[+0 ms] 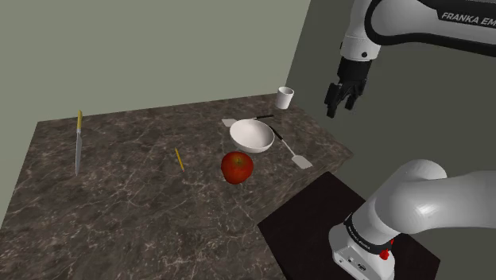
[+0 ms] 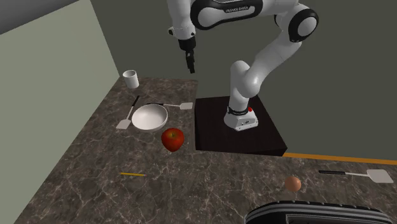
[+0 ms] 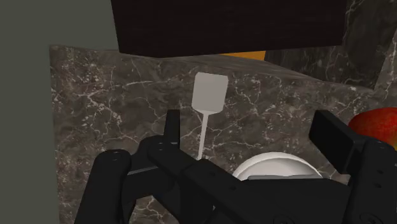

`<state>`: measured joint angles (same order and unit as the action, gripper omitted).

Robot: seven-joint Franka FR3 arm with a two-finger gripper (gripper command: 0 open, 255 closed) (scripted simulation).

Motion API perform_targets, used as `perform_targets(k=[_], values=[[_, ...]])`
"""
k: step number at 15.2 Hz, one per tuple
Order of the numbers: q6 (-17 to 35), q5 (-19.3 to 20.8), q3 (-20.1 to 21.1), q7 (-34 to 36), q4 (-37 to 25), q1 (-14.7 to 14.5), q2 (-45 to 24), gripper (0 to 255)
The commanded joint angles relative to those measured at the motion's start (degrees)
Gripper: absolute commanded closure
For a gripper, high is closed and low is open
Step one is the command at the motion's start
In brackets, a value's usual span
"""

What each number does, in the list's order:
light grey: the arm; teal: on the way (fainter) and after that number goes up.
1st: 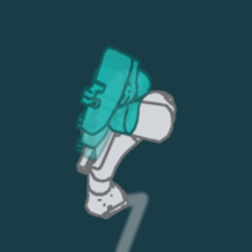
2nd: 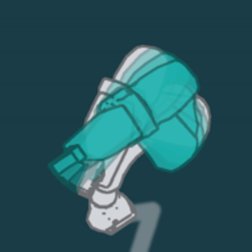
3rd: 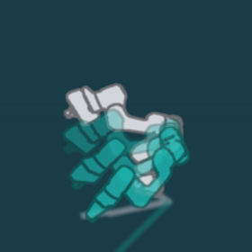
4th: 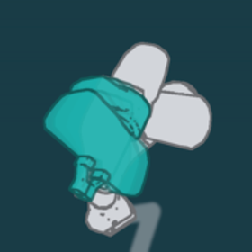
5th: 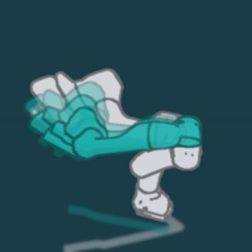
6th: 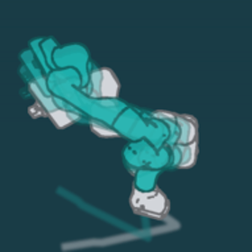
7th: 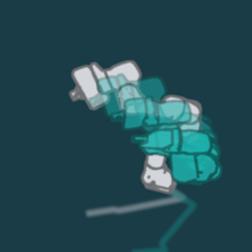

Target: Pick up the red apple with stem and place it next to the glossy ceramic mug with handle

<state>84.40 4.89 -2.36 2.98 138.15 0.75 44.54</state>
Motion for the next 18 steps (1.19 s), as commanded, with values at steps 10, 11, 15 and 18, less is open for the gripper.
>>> perform_targets(k=[10,11,15,18], values=[[13.2,-3.8,6.2,-1.8,1.1,-7.4,-9.2,0],[14.6,-4.1,6.9,-2.0,1.0,-8.2,-10.4,0],[20.0,-5.0,9.9,-2.8,0.3,-11.1,-15.1,0],[23.9,-5.4,12.2,-3.2,-0.6,-13.2,-18.9,0]])
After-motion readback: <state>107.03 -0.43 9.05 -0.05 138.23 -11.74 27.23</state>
